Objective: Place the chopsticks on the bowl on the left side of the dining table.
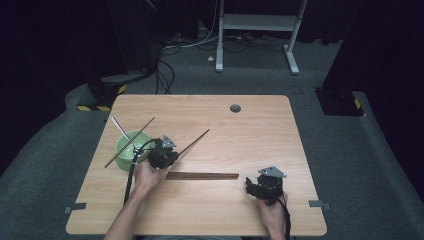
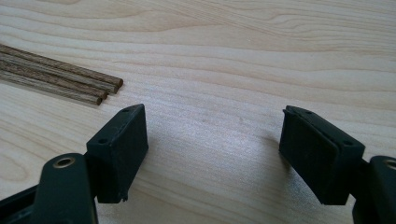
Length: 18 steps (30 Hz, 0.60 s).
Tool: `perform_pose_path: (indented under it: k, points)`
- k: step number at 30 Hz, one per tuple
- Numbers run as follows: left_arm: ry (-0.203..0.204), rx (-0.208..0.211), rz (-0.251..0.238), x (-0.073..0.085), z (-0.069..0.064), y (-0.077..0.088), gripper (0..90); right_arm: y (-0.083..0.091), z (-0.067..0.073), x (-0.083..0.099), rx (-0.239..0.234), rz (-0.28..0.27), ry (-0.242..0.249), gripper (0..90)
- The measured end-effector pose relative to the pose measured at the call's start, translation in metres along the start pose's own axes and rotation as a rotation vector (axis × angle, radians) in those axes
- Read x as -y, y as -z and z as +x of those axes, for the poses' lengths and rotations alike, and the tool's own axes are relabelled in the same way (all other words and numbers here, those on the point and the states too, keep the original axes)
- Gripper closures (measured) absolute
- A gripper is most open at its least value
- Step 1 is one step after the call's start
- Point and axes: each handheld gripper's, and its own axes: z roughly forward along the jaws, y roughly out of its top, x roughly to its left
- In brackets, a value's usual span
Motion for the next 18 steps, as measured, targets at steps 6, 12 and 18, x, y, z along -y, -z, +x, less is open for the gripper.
perform_pose_path:
  k: [6,12,18]
  points:
    - [-0.003,-0.003,-0.022,0.000,-0.001,0.014,83.9,0.000,0.000,0.000,0.000,0.000,0.000,22.9]
    - [0.000,-0.014,-0.045,0.002,0.004,0.030,84.0,0.000,0.000,0.000,0.000,0.001,-0.002,22.9]
    - [0.012,-0.015,-0.054,0.005,0.008,0.041,84.1,0.000,0.000,0.000,0.000,0.001,-0.003,22.9]
